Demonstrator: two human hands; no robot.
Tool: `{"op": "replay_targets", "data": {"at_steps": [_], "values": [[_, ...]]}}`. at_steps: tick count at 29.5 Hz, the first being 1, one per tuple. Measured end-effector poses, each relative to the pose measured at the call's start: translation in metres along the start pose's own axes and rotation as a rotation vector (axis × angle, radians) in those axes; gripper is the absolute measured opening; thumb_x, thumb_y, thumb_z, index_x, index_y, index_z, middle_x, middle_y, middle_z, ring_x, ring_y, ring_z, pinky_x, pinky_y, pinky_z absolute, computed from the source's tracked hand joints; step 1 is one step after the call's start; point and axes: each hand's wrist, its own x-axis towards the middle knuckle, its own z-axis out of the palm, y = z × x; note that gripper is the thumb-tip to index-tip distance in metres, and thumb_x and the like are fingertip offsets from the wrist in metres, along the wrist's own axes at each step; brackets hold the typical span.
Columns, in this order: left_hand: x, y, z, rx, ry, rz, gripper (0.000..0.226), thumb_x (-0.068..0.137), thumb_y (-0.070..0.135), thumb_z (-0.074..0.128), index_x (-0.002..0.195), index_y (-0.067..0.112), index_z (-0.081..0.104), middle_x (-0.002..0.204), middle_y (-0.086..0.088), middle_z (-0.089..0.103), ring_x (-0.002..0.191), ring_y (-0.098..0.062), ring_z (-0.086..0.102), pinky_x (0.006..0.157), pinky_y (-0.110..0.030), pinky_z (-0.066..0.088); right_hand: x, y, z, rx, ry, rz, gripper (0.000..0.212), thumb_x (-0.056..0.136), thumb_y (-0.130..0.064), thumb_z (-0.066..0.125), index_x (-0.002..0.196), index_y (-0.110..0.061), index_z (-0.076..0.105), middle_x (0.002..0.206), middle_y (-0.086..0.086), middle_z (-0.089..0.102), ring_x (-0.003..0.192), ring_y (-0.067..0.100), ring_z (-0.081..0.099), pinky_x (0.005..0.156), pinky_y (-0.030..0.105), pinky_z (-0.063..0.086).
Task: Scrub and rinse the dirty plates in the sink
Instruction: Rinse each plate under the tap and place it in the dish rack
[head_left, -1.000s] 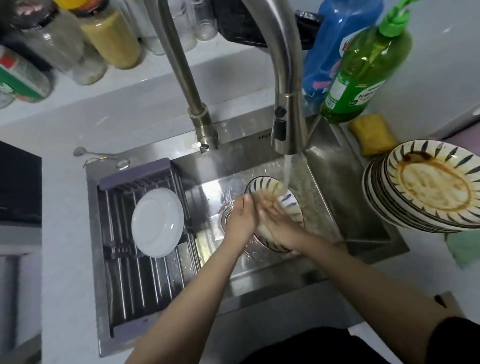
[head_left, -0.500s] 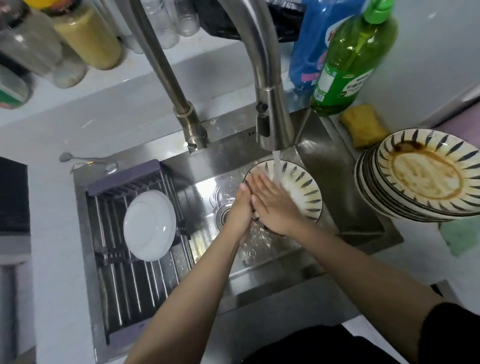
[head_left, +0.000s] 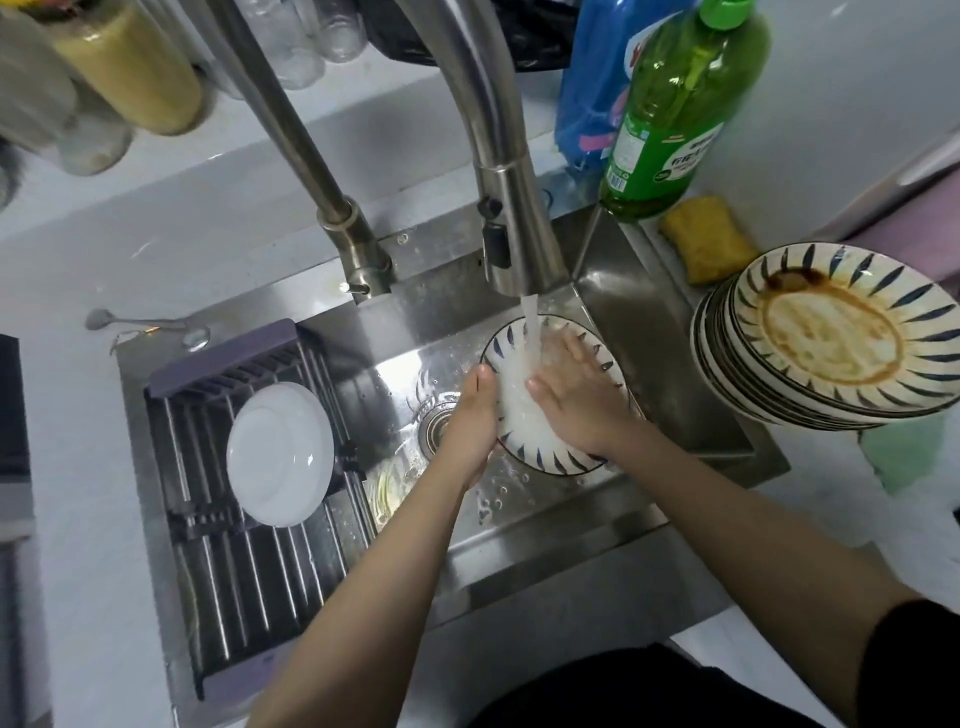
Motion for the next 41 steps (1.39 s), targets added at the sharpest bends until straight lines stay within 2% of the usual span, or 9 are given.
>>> {"op": "replay_targets", "data": {"at_steps": [7,10,14,20,26,30,33,36,41], "values": [[0.006,0.019,-0.018,-0.018,0.166,0.055,0.05,0.094,0.06,0.026,0.123,0.028,0.053,0.129,-0.005,0.058,0.122,-0.022,0.054,0.109,-0.046,0.039,-0.043,-0.027,0.009,0.192,-0.168,-0.364,0.048,0.104,-0.039,0.015,0.149,-0.027,0.007,0.151,-0.02,0.001,0.142,-0.001,-0.008,0.115,0.019,-0.012],[0.007,0.024,-0.029,0.029,0.185,0.069,0.036,0.093,0.06,0.027,0.111,0.04,0.052,0.121,-0.001,0.057,0.117,-0.022,0.054,0.105,-0.043,0.042,-0.056,0.002,0.009,-0.022,-0.095,-0.324,0.076,0.087,-0.063,-0.011,0.149,-0.031,0.019,0.154,-0.015,0.018,0.143,0.0,0.006,0.11,0.015,-0.017],[0.004,0.017,-0.024,0.151,0.162,0.083,0.045,0.105,0.04,0.023,0.136,0.018,0.046,0.126,0.001,0.052,0.12,-0.017,0.047,0.096,-0.025,0.032,-0.031,0.015,0.011,-0.168,0.007,-0.064,0.112,0.067,-0.069,-0.036,0.152,-0.021,0.019,0.159,-0.001,0.015,0.148,0.017,0.005,0.113,0.028,-0.016],[-0.006,0.013,-0.007,0.043,0.065,-0.005,0.065,0.092,0.069,0.024,0.138,0.029,0.044,0.139,-0.006,0.053,0.125,-0.027,0.052,0.108,-0.048,0.039,0.01,-0.041,0.014,0.216,-0.061,-0.049,0.062,0.092,-0.061,0.001,0.148,-0.037,-0.01,0.158,-0.006,-0.017,0.142,0.012,-0.022,0.119,0.043,-0.008],[0.0,0.025,-0.032,-0.112,0.227,-0.045,0.047,0.105,0.039,0.025,0.131,0.007,0.049,0.131,-0.027,0.053,0.112,-0.038,0.058,0.083,-0.036,0.053,-0.049,-0.029,0.0,0.232,-0.229,-0.352,0.059,0.098,-0.054,0.003,0.147,-0.032,0.03,0.152,-0.018,0.024,0.141,-0.003,0.009,0.117,0.023,0.0],[-0.003,0.013,-0.039,-0.076,0.213,-0.097,0.051,0.103,0.044,0.028,0.133,0.009,0.05,0.13,-0.025,0.056,0.123,-0.042,0.051,0.102,-0.053,0.042,-0.045,0.014,-0.005,-0.192,-0.078,-0.267,0.087,0.094,-0.057,-0.009,0.133,-0.012,0.054,0.137,0.004,0.055,0.134,0.019,0.043,0.117,0.039,0.018],[-0.012,0.005,-0.026,-0.13,0.126,-0.159,0.06,0.097,0.057,0.033,0.136,0.015,0.05,0.129,-0.018,0.06,0.115,-0.032,0.059,0.101,-0.049,0.046,-0.019,0.015,-0.004,-0.249,-0.015,-0.141,0.099,0.083,-0.064,-0.023,0.148,-0.012,0.03,0.155,0.01,0.027,0.146,0.022,0.016,0.12,0.039,0.006],[-0.012,0.004,-0.014,-0.001,0.057,-0.14,0.068,0.091,0.07,0.026,0.134,0.024,0.05,0.113,-0.008,0.067,0.094,-0.026,0.065,0.083,-0.043,0.054,-0.002,-0.019,-0.002,-0.042,-0.13,-0.114,0.065,0.088,-0.064,-0.01,0.146,-0.036,-0.012,0.156,-0.005,-0.015,0.143,0.017,-0.019,0.119,0.042,-0.008],[0.002,0.01,-0.028,-0.211,0.039,-0.165,0.076,0.091,0.069,0.025,0.118,0.007,0.061,0.1,-0.019,0.072,0.095,-0.031,0.065,0.079,-0.038,0.053,-0.023,-0.052,-0.006,0.158,-0.313,-0.387,0.066,0.093,-0.06,0.003,0.15,-0.028,0.003,0.149,-0.021,-0.006,0.141,-0.002,-0.011,0.118,0.026,-0.007]]}}
